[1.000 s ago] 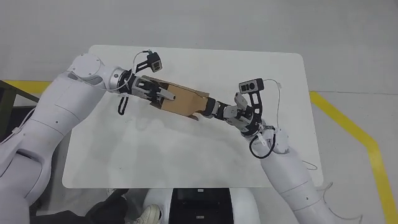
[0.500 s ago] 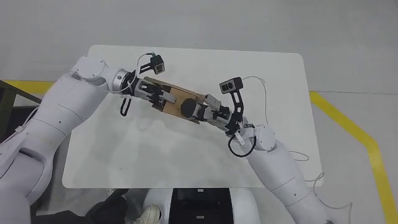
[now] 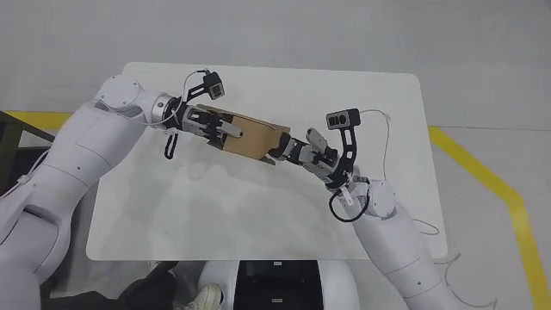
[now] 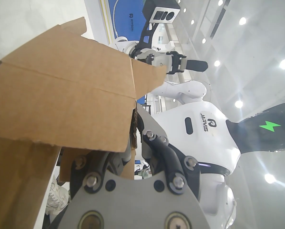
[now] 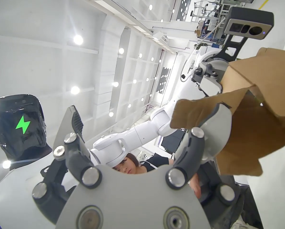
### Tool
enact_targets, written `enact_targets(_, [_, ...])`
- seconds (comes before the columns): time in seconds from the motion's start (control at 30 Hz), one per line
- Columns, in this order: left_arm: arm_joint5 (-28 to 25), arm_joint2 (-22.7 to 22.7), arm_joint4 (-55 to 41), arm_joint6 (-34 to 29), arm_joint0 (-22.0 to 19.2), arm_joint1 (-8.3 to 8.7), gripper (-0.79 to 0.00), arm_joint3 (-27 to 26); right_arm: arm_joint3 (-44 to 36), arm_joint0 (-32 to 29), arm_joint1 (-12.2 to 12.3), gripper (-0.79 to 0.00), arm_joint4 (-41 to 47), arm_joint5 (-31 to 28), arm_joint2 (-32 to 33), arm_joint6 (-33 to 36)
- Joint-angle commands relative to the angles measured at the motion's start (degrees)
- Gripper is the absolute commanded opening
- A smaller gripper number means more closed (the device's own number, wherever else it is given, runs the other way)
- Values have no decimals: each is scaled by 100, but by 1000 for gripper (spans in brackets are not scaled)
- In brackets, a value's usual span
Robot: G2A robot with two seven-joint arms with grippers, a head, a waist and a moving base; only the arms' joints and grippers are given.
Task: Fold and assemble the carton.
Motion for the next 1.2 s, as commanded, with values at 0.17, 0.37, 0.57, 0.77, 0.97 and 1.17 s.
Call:
enact_targets(0.17, [68, 43, -150, 0, -17, 34, -785, -40, 137, 22, -4, 0, 65, 58, -51, 58])
enact_targets(0.37, [133, 90, -290, 0, -35, 55, -785, -49, 274, 94, -21, 0, 56, 61, -130, 55])
enact_targets(0.57, [175, 167, -399, 0, -58, 76, -785, -100, 389, 169, -36, 0, 41, 33, -158, -12])
enact_targets(0.77, [175, 254, -445, 0, -92, 104, -785, -140, 366, 165, -28, 0, -31, -93, -40, -195])
enact_targets(0.97, [159, 379, -432, 0, -126, 125, -785, -211, 221, 119, 0, 0, -151, -107, 108, -292])
enact_targets(1.17, [106, 525, -390, 0, -176, 153, -785, -303, 248, 172, 9, 0, -197, -14, 144, -312])
